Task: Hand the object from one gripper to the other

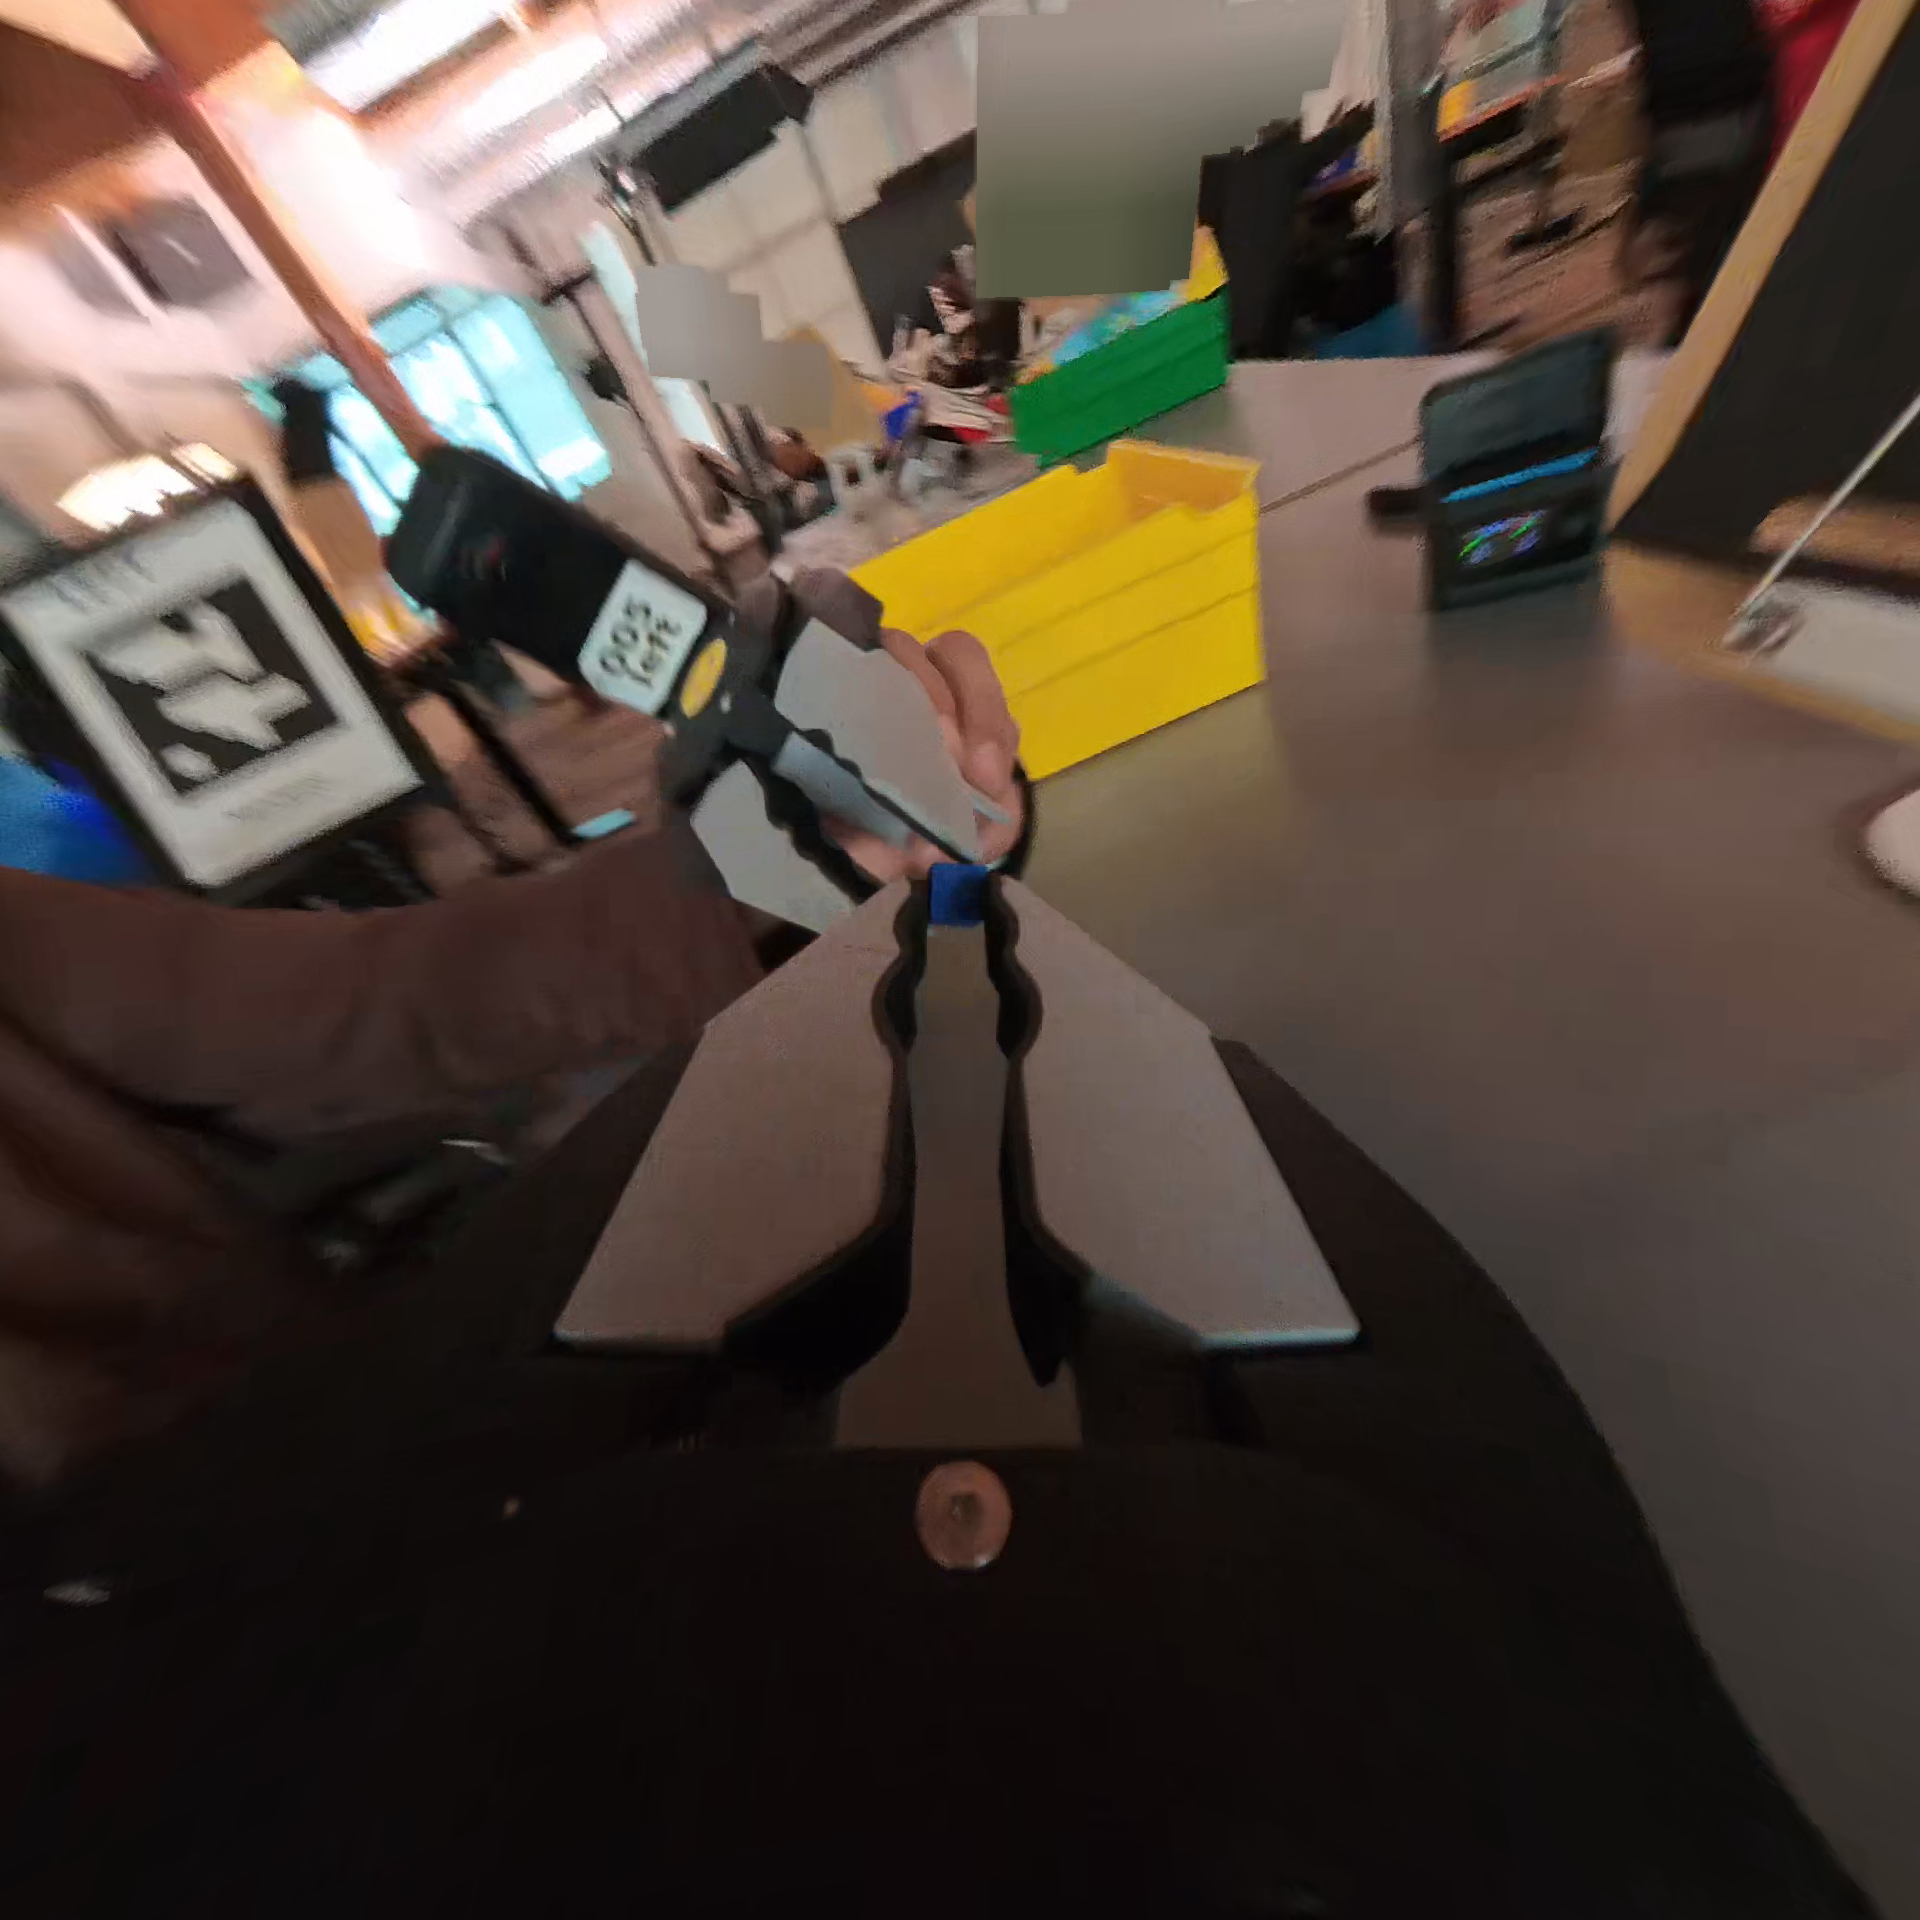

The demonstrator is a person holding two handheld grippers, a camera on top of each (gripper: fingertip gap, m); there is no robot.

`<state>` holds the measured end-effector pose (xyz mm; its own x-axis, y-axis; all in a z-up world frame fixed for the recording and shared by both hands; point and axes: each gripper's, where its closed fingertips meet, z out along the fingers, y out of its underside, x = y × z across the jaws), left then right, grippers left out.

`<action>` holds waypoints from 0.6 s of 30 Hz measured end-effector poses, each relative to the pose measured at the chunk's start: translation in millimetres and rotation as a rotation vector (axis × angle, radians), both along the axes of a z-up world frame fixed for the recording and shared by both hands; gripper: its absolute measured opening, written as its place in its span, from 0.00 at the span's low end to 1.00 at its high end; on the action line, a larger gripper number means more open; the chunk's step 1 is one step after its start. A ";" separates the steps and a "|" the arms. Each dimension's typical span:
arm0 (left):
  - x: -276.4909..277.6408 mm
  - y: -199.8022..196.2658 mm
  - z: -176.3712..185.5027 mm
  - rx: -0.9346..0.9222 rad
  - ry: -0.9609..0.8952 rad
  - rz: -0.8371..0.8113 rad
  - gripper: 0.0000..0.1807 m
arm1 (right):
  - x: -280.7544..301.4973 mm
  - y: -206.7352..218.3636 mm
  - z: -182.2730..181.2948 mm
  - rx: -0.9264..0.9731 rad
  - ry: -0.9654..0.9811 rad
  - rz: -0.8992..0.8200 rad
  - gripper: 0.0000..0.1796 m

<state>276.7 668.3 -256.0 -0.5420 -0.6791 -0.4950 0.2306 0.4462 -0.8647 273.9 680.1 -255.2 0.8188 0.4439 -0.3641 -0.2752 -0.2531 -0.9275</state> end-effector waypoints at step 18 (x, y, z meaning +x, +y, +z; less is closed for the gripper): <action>-1.0 12.9 0.9 -0.714 0.588 -0.207 0.11 | -5.6 4.2 -9.5 0.162 -1.066 -0.267 0.04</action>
<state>275.7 681.2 -255.1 -0.7163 -0.5780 0.3909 -0.3136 -0.2337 -0.9204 268.3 684.3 -264.7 0.7543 0.1856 0.6298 0.6555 -0.1590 -0.7382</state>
